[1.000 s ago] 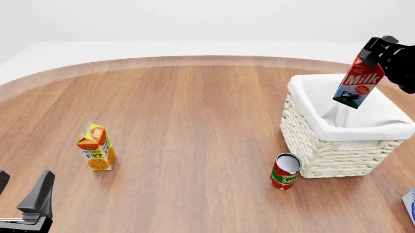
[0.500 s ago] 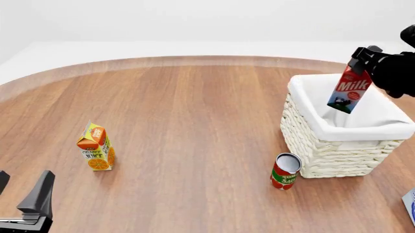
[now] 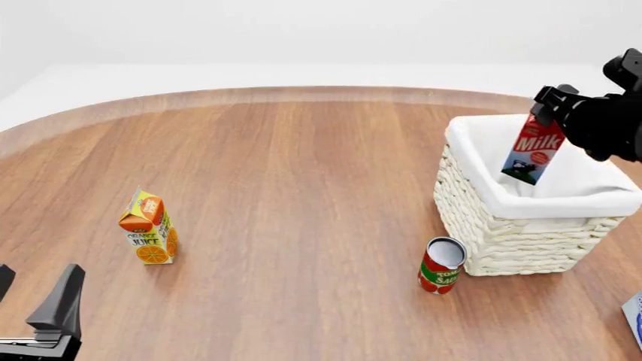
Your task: Pick the milk and place it in the basket.
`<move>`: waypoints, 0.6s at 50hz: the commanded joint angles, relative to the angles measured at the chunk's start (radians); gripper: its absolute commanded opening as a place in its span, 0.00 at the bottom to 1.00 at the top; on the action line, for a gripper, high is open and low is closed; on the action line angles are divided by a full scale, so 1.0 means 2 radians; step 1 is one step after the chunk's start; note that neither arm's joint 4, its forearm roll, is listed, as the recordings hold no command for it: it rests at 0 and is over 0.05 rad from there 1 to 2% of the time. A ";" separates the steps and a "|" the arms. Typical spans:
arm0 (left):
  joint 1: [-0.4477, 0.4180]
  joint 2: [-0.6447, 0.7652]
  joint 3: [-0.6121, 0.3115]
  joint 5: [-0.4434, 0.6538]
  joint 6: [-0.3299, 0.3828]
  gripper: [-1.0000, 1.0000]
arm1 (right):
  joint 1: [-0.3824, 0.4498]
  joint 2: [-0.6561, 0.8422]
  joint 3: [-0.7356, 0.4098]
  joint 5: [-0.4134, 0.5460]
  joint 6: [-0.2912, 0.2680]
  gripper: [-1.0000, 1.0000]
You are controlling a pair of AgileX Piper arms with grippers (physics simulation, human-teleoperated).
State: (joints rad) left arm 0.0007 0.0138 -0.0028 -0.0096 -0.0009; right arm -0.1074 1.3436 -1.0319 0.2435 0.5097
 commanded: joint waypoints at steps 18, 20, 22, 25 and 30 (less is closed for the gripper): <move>0.000 0.000 0.000 0.000 0.000 1.00 | -0.011 0.024 -0.005 -0.022 0.007 0.00; 0.000 0.000 0.000 0.000 0.001 1.00 | -0.013 0.029 -0.004 -0.025 0.007 0.00; 0.000 0.000 0.000 0.000 0.000 1.00 | -0.015 0.033 -0.003 -0.027 0.009 0.00; 0.000 0.000 0.000 0.000 0.001 1.00 | -0.017 0.036 -0.003 -0.029 0.008 0.00; 0.000 0.001 -0.001 0.000 0.000 1.00 | -0.019 0.040 -0.004 -0.031 0.007 0.00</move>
State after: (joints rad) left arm 0.0006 0.0146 -0.0035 -0.0098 -0.0008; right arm -0.1370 1.4143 -1.0237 0.2008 0.5128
